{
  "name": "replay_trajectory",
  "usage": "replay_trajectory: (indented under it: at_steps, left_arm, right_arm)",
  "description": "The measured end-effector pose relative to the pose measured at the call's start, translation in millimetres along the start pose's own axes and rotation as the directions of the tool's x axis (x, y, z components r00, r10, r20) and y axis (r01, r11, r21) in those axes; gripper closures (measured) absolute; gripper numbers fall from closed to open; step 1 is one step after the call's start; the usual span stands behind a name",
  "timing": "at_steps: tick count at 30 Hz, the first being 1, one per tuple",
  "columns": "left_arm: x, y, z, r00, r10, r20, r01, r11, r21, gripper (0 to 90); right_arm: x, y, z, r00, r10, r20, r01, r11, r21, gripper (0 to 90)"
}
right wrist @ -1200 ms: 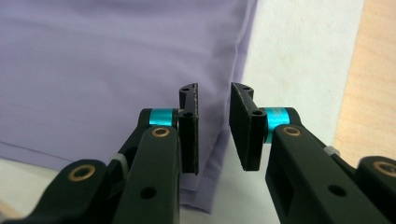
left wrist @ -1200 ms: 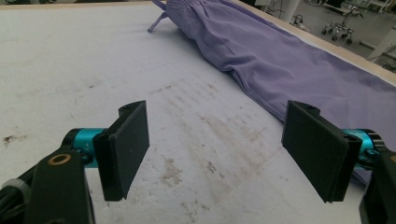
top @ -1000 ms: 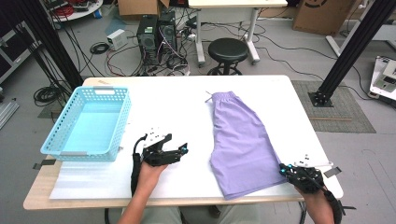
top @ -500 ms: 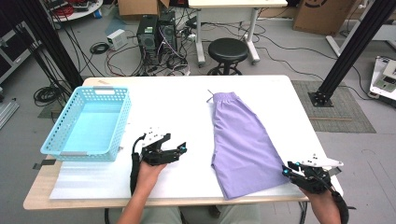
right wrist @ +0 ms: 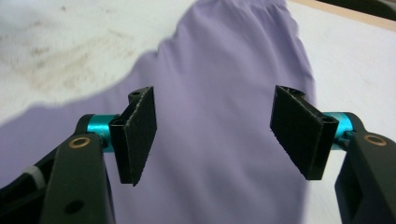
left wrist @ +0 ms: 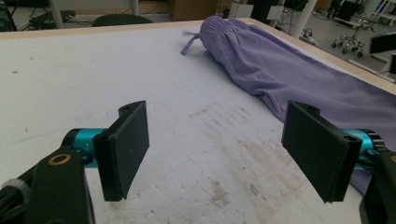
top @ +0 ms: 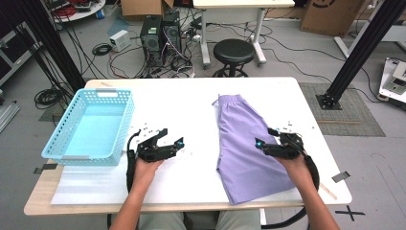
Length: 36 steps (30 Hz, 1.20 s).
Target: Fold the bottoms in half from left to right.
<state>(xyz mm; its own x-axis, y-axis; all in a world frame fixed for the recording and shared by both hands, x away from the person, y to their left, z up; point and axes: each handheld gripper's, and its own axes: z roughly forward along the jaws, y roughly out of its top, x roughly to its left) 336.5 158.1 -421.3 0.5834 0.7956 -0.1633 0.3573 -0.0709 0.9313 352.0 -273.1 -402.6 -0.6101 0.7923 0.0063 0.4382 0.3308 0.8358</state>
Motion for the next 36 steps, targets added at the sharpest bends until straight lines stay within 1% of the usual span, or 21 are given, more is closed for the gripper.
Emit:
replay_trajectory:
  at_steps: [1,2,3,4,5,6,9,10,13,14,16,18,20,21,24,26,30,33,34,35,36]
  left_arm:
    - [1.7,0.6,-0.5,1.0000,0.000,-0.001,0.000,1.0000,-0.004,23.3]
    - [3.1,0.6,-0.8,1.0000,-0.006,-0.003,0.006,1.0000,-0.006,23.2]
    - [4.4,0.3,-0.8,1.0000,-0.005,-0.006,0.005,1.0000,-0.002,23.3]
    - [5.2,-0.2,-0.7,0.9999,-0.004,-0.010,0.004,1.0000,0.005,23.3]
    - [6.4,-0.5,-0.8,1.0000,0.001,-0.010,-0.001,0.9999,0.010,23.2]
    - [7.1,-0.7,-0.7,0.9999,0.003,-0.014,-0.002,0.9999,0.011,23.2]
    - [9.8,-1.2,-0.7,0.9999,-0.002,-0.015,0.002,0.9999,0.012,23.2]
    - [10.6,-1.5,-0.4,0.9999,-0.012,-0.012,0.012,0.9999,0.011,23.2]
    - [11.9,-1.7,0.1,0.9999,-0.013,-0.012,0.013,0.9998,0.015,23.2]
    - [12.1,-2.0,0.4,0.9999,-0.012,-0.013,0.012,0.9998,0.018,23.2]
    - [11.6,-2.3,0.8,0.9996,0.009,-0.029,-0.008,0.9996,0.026,23.2]
    - [11.0,-2.8,1.5,0.9993,0.019,-0.031,-0.018,0.9994,0.030,22.4]
    - [11.0,-2.9,1.6,0.9991,0.018,-0.038,-0.016,0.9992,0.037,22.4]
    - [11.3,-2.8,1.2,0.9991,0.018,-0.038,-0.017,0.9992,0.036,22.4]
    - [11.3,-2.3,-1.5,0.9990,0.015,-0.043,-0.013,0.9993,0.035,22.4]
    - [11.4,-2.2,-2.4,0.9989,0.012,-0.046,-0.011,0.9993,0.036,22.4]
    - [11.8,-2.8,-3.3,0.9987,0.021,-0.045,-0.019,0.9983,0.054,22.4]
    - [12.2,-3.0,-4.0,0.9986,0.017,-0.051,-0.015,0.9985,0.053,22.4]
    - [12.3,-3.3,-3.8,0.9986,0.014,-0.050,-0.012,0.9986,0.052,22.5]
    - [12.2,-3.9,-3.7,0.9986,0.013,-0.050,-0.011,0.9986,0.051,22.5]
    - [11.8,-4.7,-3.4,0.9987,0.011,-0.050,-0.008,0.9986,0.052,22.5]
  right_arm:
    - [-1.6,6.2,8.1,0.9999,0.001,-0.015,-0.001,1.000,-0.002,32.2]
    - [-5.2,17.8,23.6,0.9990,-0.002,-0.045,0.002,1.000,-0.003,34.4]
    - [-7.2,22.9,32.1,0.9986,-0.007,-0.053,0.007,1.000,-0.005,34.4]
    - [-7.2,22.9,32.1,0.9986,-0.007,-0.053,0.007,1.000,-0.005,34.4]
    - [-11.1,32.4,49.6,0.9980,-0.005,-0.063,0.005,1.000,0.003,34.3]
    - [-11.1,32.4,49.6,0.9980,-0.005,-0.063,0.005,1.000,0.003,34.3]
    - [-15.4,43.9,74.5,0.9982,0.007,-0.060,-0.006,1.000,0.016,34.3]
    - [-18.4,49.0,89.6,0.9982,0.010,-0.059,-0.009,1.000,0.023,34.3]
    - [-20.7,52.9,103.6,0.9980,0.018,-0.060,-0.016,0.999,0.036,34.2]
    - [-21.6,56.7,115.7,0.9990,0.009,-0.044,-0.006,0.998,0.055,34.3]
    - [-22.2,59.3,121.6,0.9993,0.009,-0.035,-0.006,0.998,0.069,34.3]
    - [-24.7,64.9,131.3,0.9998,0.011,-0.018,-0.010,0.998,0.063,38.4]
    - [-27.6,72.4,142.4,0.9994,0.031,0.015,-0.032,0.997,0.073,39.8]
    - [-30.7,79.2,153.1,0.9976,0.064,0.026,-0.065,0.995,0.078,40.8]
    - [-31.7,84.5,163.3,0.9955,0.084,0.045,-0.087,0.993,0.082,43.2]
    - [-31.5,87.8,173.1,0.9927,0.103,0.063,-0.109,0.989,0.101,46.0]
    - [-28.1,85.4,188.5,0.9937,0.075,0.083,-0.087,0.985,0.150,49.7]
    - [-27.3,81.4,193.0,0.9939,0.068,0.087,-0.081,0.984,0.158,50.7]
    - [-22.8,80.8,194.0,0.9933,-0.007,0.115,-0.013,0.984,0.178,51.3]
    - [-22.8,80.8,194.0,0.9933,-0.007,0.115,-0.013,0.984,0.178,51.3]
    - [-21.4,80.0,193.0,0.9914,-0.040,0.125,0.016,0.981,0.192,51.5]
